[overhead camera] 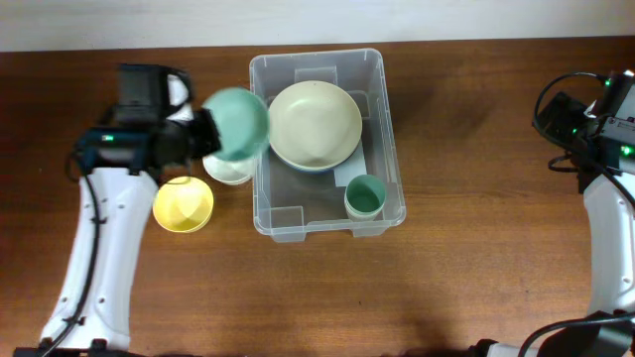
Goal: Pack container
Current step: 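Lift the mint bowl into the container's front left area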
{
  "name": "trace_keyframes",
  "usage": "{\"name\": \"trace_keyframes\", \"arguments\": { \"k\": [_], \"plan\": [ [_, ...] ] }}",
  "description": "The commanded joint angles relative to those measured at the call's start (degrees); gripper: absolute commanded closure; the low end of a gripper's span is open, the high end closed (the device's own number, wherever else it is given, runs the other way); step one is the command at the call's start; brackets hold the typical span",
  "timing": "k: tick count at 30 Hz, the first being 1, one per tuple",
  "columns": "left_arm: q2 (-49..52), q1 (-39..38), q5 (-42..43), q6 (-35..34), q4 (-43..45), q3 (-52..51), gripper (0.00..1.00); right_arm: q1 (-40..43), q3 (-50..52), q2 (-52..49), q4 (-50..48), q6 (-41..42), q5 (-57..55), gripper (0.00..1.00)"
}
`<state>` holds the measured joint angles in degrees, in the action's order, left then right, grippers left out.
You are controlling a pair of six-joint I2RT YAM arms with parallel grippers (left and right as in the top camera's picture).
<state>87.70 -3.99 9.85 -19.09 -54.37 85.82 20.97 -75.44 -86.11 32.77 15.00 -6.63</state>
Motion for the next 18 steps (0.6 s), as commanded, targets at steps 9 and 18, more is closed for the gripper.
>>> {"name": "trace_keyframes", "arguments": {
  "k": [9,18],
  "plan": [
    [-0.17,-14.75,-5.38,0.31,-1.92,-4.79,0.99,0.11,-0.59,0.35,-0.09,0.02,-0.52,0.01],
    [-0.17,-18.01,-5.35,-0.72,1.68,-11.32,0.99,0.11,-0.61,0.35,-0.09,0.02,-0.52,0.01]
  ]
}}
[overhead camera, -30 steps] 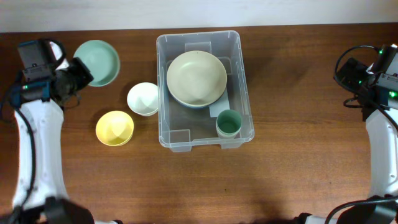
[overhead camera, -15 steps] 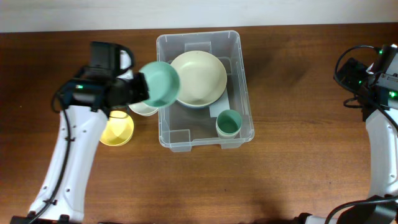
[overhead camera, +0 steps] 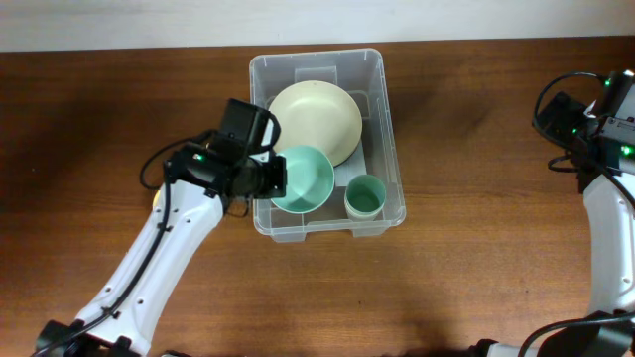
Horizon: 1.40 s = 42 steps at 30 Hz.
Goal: Pack container
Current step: 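Lift the mint bowl into the container's front left area, then open the left gripper and move it to the white bowl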
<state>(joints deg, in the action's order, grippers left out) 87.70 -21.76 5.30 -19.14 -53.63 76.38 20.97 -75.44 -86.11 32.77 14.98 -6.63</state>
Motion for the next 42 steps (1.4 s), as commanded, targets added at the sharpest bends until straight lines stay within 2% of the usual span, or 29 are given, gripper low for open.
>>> {"name": "trace_keyframes", "arguments": {
  "k": [1,7,8,10,11,13,23,31,42],
  "plan": [
    [-0.17,-0.24,-0.79,-0.81,1.44,-2.45,0.99,0.11,-0.61,0.35,-0.09,0.04,-0.52,0.01],
    [-0.17,-0.28,-0.55,-0.79,2.19,-2.99,0.98,0.11,-0.61,0.35,-0.09,0.04,-0.5,0.01],
    [-0.17,-0.26,-0.55,-0.79,2.25,-2.99,0.91,0.11,-0.59,0.35,-0.09,0.04,-0.52,0.01],
    [-0.17,-0.26,-0.55,-0.79,2.56,-2.99,0.63,0.11,-0.59,0.35,-0.09,0.04,-0.52,0.01],
    [-0.2,-0.26,-0.37,-0.79,2.78,-2.97,0.54,0.11,-0.61,0.35,-0.09,0.04,-0.52,0.01],
    [-0.2,-0.26,0.04,-0.79,3.5,-2.93,0.42,0.11,-0.59,0.35,-0.09,0.04,-0.5,0.01],
    [-0.2,1.36,-0.85,-0.31,3.78,1.05,0.41,0.11,-0.59,0.35,-0.09,0.04,-0.52,0.01],
    [-1.2,8.26,-1.11,1.66,3.52,2.69,0.41,0.11,-0.59,0.35,-0.09,0.04,-0.52,0.01],
    [-0.72,17.9,-6.32,1.99,2.8,2.58,0.41,0.11,-0.59,0.35,-0.09,0.04,-0.52,0.01]
  ]
}}
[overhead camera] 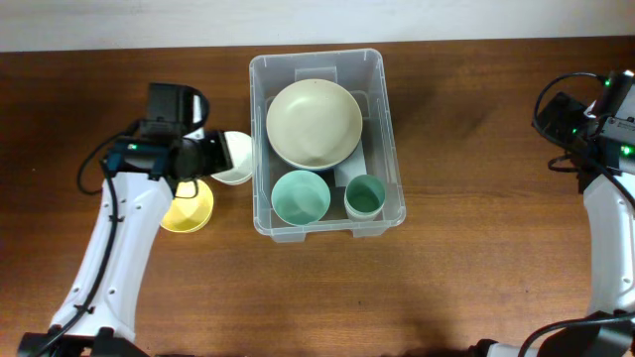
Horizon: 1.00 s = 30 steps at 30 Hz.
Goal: Pack container
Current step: 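Open the left gripper and move it to the white bowl, then lower the left gripper and grasp the white bowl's rim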
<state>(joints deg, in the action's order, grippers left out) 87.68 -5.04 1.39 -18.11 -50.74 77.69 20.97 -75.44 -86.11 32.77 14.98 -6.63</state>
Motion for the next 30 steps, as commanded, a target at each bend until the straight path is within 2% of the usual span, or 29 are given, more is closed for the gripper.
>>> {"name": "trace_keyframes", "arguments": {
  "k": [1,22,30],
  "plan": [
    [-0.42,1.57,-2.78,0.87,-0.07,1.18,0.41,0.11,-0.61,0.35,-0.09,0.04,-0.52,0.01],
    [17.7,1.73,-2.73,0.81,-0.26,0.94,0.41,0.11,-0.59,0.35,-0.09,0.04,-0.5,0.01],
    [21.05,1.84,-3.39,0.79,5.11,0.94,0.41,0.11,-0.59,0.35,-0.09,0.04,-0.52,0.01]
  ]
}}
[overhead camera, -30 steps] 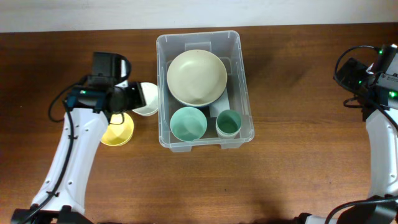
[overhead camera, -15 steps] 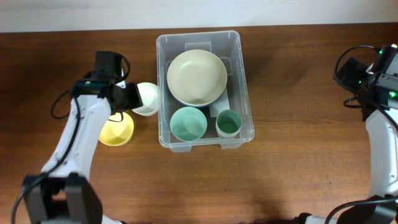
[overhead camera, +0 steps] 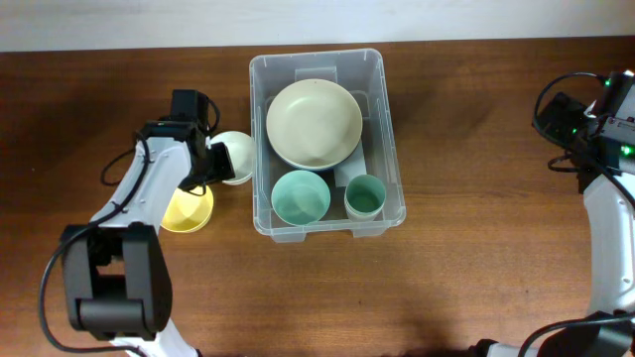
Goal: Pack container
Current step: 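Lower the left gripper and grasp the white bowl's rim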
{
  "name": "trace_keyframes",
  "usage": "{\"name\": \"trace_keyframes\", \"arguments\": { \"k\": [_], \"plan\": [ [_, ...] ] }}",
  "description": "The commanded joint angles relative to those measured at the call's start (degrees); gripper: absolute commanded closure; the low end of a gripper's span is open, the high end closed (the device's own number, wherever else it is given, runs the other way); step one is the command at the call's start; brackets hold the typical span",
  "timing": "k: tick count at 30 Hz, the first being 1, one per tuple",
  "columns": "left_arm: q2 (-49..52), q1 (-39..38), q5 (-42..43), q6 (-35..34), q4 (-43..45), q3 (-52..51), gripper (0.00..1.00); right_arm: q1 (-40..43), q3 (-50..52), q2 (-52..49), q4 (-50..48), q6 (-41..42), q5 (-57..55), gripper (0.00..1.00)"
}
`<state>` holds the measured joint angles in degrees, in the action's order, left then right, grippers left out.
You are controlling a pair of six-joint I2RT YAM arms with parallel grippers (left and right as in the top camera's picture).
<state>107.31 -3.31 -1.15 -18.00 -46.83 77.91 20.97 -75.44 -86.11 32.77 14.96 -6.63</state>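
Note:
A clear plastic container (overhead camera: 389,149) stands mid-table. It holds a large cream bowl (overhead camera: 314,123), a teal bowl (overhead camera: 301,196) and a teal cup (overhead camera: 364,195). Just left of it sit a small white bowl (overhead camera: 236,156) and a yellow bowl (overhead camera: 186,210). My left gripper (overhead camera: 211,165) is low at the white bowl's left rim; its fingers are too dark and foreshortened to read. My right gripper (overhead camera: 558,111) hangs folded at the far right, away from everything, its jaws unclear.
The left arm's white link runs over the yellow bowl's upper edge. The container's wall stands right next to the white bowl. Bare wood table (overhead camera: 476,258) surrounds the container on the right and front.
My left gripper has dropped closer onto the white bowl's left rim, and the arm has swung in beneath the camera. Bowls, cup and right arm are unmoved.
My left gripper first held the teal bowl up beside the container's left wall. Then it had the bowl inside the container's front left. Later the bowl lay there alone and the gripper was back by the white bowl, where it is now lower.

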Motion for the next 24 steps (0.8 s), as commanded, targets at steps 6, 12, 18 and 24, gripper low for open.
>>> {"name": "trace_keyframes", "arguments": {
  "k": [6,12,18,24],
  "plan": [
    [1.88,0.11,-1.57,0.68,3.32,0.72,0.41,0.11,-0.59,0.35,-0.09,0.07,-0.52,0.01],
    [2.27,0.11,-1.77,0.68,3.39,0.72,0.41,0.11,-0.61,0.35,-0.09,0.07,-0.52,0.01],
    [4.2,0.11,-1.92,0.68,5.77,0.72,0.41,0.11,-0.59,0.35,-0.09,0.07,-0.52,0.01],
    [6.71,0.11,-2.21,0.7,9.29,0.72,0.41,0.11,-0.59,0.35,-0.09,0.07,-0.52,0.01]
  ]
}}
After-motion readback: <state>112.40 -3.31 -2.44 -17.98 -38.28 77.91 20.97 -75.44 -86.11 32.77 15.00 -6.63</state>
